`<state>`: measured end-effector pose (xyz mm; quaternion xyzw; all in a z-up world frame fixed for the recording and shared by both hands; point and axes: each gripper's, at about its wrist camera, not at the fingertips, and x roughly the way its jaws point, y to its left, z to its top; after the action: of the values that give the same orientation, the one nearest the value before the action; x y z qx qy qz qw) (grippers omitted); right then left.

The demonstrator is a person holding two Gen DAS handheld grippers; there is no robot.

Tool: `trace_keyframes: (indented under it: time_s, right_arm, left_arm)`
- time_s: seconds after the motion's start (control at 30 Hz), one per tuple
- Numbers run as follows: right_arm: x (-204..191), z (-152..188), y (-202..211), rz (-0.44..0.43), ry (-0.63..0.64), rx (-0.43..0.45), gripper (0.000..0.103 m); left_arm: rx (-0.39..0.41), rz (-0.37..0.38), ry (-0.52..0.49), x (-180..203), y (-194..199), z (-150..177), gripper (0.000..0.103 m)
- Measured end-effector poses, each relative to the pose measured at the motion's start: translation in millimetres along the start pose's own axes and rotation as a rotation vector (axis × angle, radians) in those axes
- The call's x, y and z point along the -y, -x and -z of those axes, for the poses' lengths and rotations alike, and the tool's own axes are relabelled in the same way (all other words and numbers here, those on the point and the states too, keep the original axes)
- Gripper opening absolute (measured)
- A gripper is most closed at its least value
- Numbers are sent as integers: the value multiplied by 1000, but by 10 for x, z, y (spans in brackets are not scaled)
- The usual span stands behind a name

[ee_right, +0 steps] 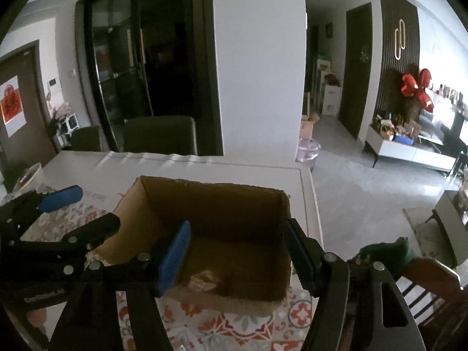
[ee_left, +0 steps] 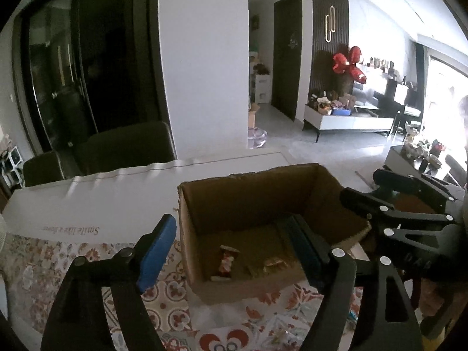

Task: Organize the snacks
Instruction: 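Move both tools back from the box to the remaining snacks on the table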

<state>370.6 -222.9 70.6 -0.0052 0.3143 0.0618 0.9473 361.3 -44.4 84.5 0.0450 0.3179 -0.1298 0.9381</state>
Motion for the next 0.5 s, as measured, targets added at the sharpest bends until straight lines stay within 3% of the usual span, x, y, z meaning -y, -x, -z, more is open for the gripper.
trace_keyframes:
  time_s: [0.3, 0.5]
  right_arm:
    - [-90, 274, 500, 32, 16, 58, 70]
    - [-35, 510, 807, 53, -14, 95, 71]
  left_arm:
    - [43, 27, -16, 108, 419, 207, 79]
    - [76, 57, -84, 295, 657, 463, 79]
